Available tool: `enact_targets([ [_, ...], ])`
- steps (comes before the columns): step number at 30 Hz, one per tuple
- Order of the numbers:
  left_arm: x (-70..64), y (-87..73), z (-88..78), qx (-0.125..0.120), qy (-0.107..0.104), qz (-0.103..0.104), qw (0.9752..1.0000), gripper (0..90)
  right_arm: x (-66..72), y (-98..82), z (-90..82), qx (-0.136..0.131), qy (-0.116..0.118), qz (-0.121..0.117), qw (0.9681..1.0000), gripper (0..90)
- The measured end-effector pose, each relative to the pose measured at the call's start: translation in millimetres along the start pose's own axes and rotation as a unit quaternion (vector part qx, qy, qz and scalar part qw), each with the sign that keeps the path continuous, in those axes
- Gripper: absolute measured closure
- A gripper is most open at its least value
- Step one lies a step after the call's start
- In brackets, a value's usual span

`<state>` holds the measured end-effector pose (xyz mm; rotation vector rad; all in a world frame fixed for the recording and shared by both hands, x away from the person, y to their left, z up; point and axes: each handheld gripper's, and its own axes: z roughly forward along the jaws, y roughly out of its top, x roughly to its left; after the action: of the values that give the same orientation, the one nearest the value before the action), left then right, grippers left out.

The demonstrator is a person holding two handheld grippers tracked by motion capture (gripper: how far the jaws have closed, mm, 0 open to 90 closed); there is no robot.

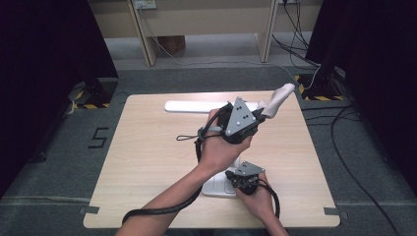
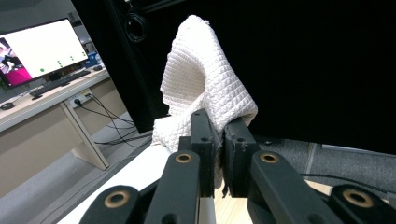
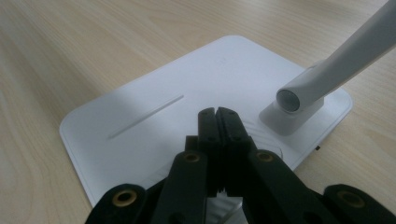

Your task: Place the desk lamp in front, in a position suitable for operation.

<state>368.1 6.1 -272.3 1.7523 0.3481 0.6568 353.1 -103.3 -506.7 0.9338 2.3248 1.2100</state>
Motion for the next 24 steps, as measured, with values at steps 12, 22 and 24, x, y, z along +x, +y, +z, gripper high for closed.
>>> enact_targets([
  [12, -6.3, -0.7, 3.7, -0.004, -0.015, 0.008, 0.9999, 84.7, 0.4, 0.4, 0.1, 0.001, 0.000, -0.001, 1.0000, 88.6],
  [22, -5.8, -2.4, -33.8, 0.005, -0.023, -0.014, 0.9996, 85.3, 0.8, 0.4, 0.4, 0.000, 0.000, -0.002, 1.0000, 88.1],
  [24, -2.3, -7.0, -48.4, 0.010, -0.024, -0.021, 0.9994, 85.3, 1.1, 0.3, 0.4, 0.000, 0.000, -0.003, 1.0000, 88.0],
])
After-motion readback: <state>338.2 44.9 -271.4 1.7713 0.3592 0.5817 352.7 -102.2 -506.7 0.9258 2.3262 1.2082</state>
